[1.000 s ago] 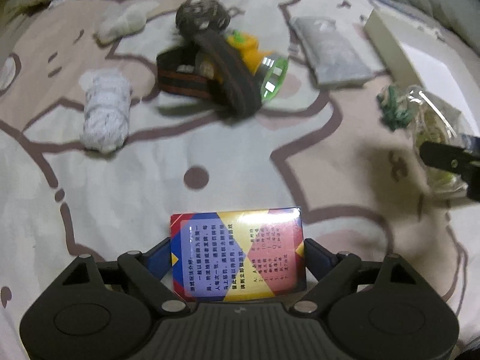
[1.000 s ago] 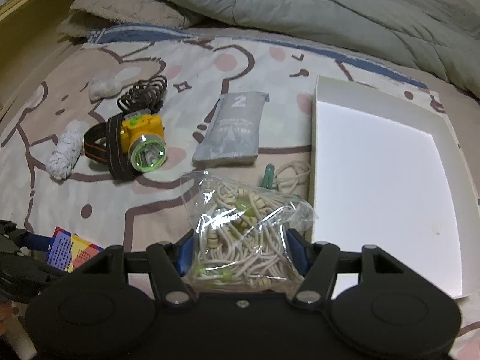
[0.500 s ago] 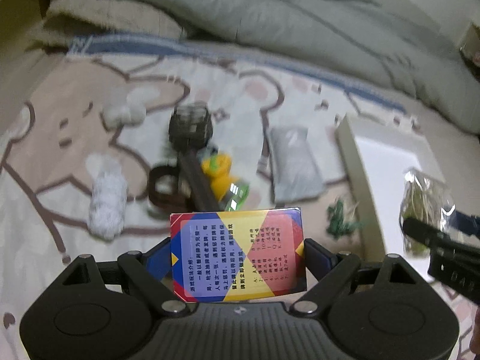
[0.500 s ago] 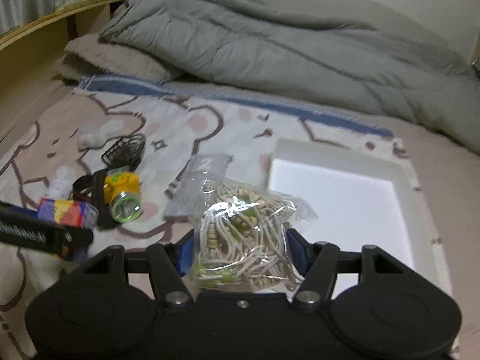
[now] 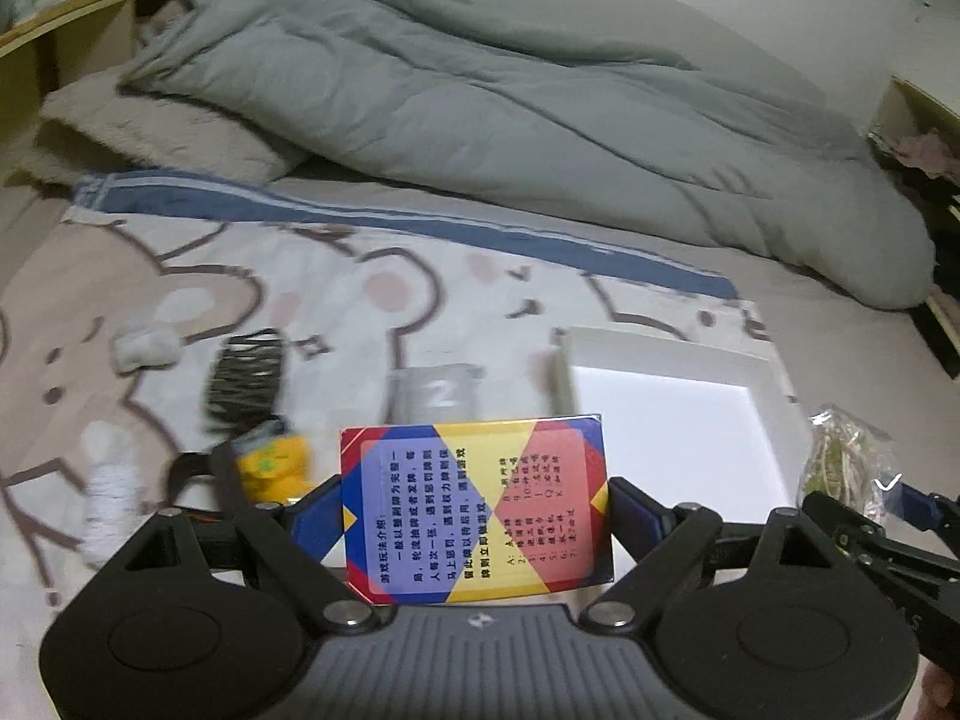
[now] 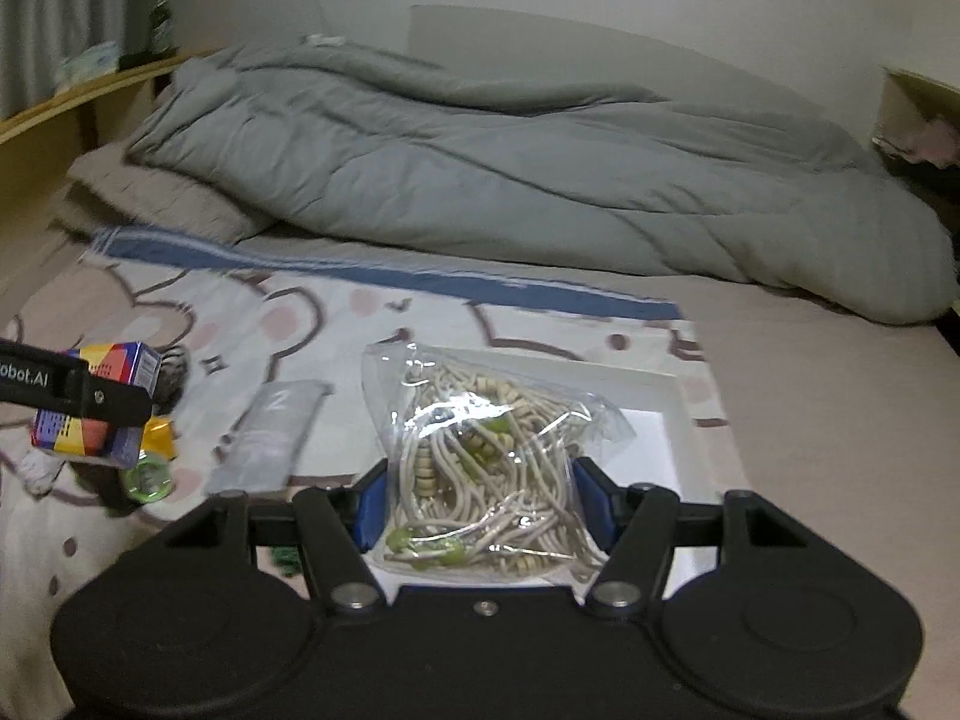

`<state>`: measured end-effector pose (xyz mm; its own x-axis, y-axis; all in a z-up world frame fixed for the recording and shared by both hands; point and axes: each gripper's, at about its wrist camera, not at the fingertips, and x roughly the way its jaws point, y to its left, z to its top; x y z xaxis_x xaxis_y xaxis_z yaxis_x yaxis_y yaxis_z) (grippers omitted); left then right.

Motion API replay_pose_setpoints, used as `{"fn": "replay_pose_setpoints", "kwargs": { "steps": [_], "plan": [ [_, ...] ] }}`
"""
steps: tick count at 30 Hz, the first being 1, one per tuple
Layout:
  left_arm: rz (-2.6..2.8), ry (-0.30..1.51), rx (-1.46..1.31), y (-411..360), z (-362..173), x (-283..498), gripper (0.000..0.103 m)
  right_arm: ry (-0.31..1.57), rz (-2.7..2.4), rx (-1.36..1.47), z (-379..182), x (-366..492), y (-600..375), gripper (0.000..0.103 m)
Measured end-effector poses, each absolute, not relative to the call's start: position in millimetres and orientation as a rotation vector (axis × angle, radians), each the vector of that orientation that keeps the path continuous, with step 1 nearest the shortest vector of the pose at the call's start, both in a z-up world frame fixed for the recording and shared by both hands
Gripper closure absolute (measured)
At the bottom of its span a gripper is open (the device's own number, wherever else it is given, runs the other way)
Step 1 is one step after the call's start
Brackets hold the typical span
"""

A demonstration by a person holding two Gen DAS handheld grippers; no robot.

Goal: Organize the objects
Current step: 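Carry the card box and the cord bag into the white tray with both tools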

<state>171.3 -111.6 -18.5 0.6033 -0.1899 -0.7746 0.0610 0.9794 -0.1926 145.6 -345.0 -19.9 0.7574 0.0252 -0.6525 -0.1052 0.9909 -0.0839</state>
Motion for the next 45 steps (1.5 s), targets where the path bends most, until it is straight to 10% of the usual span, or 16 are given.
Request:
{"fn": "replay_pose_setpoints", "kwargs": {
  "steps": [38, 45],
  "plan": [
    [-0.227, 1.19, -0.203, -263, -151, 189, 0.014, 1.031, 0.079, -0.177, -136, 166, -445, 0.038],
    [-0.229, 1.207, -0.19, -274, -155, 191, 0.014, 1.012, 0.072, -0.177, -131, 163, -451, 0.022]
  ]
}}
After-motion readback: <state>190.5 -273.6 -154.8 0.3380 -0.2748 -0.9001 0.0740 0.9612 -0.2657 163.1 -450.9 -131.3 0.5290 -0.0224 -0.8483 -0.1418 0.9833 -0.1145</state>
